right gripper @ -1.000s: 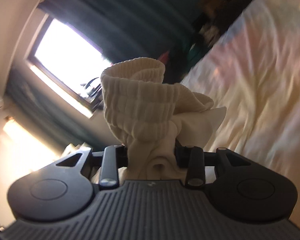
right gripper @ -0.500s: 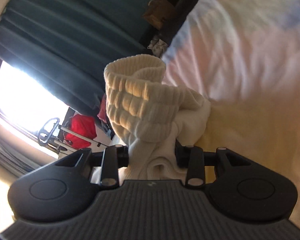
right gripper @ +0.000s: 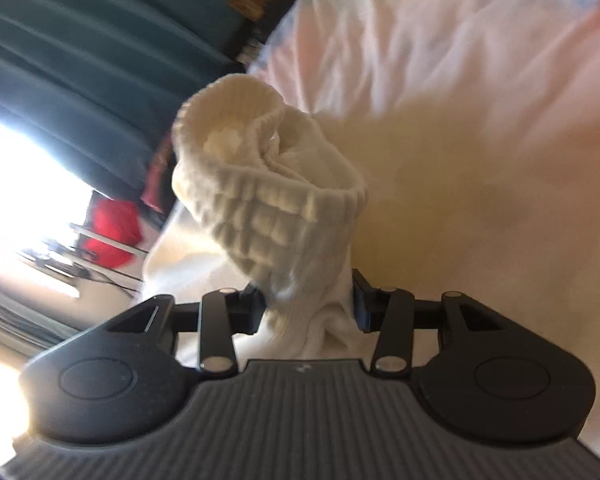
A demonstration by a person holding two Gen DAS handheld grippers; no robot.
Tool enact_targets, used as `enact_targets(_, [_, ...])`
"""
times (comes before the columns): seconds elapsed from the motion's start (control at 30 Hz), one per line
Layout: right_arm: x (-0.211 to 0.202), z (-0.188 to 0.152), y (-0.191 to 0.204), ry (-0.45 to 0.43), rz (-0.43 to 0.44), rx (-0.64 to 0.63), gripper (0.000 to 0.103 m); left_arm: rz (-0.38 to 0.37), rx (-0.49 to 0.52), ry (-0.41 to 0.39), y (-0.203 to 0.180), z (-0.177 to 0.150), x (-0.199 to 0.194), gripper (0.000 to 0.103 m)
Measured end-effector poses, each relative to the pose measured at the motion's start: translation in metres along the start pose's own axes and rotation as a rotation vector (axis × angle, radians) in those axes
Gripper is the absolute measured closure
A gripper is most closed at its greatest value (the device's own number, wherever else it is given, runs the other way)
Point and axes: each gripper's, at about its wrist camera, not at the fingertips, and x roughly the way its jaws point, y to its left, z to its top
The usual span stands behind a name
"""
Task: Fold clothes
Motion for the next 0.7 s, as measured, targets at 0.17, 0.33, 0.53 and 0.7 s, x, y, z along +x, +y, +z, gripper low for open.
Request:
enact_targets(0.17, [-0.048, -0.003, 0.036, 0.025, -0.04, -0.121, 0.057, 0.002, 0.009, -0.071, -0.022, 0.02, -0.065, 0.033])
enact_targets(0.33, [-0.108, -0.018, 0.075, -0.033, -0.026, -0.296, 0.057, 0.013, 0.069, -0.144, -0.056, 0.031, -0.134, 0.022])
enact_targets(0.53, [-0.171, -0.037, 0.115, -0.111, 0.01, -0.469, 0.056, 0.027, 0.148, -0.231, -0.097, 0.026, -0.218, 0.0])
enact_targets(0.7, [-0.228, -0.06, 0.136, -0.227, 0.044, -0.569, 0.0, 0.071, 0.203, -0.281, -0.13, 0.014, -0.279, 0.0])
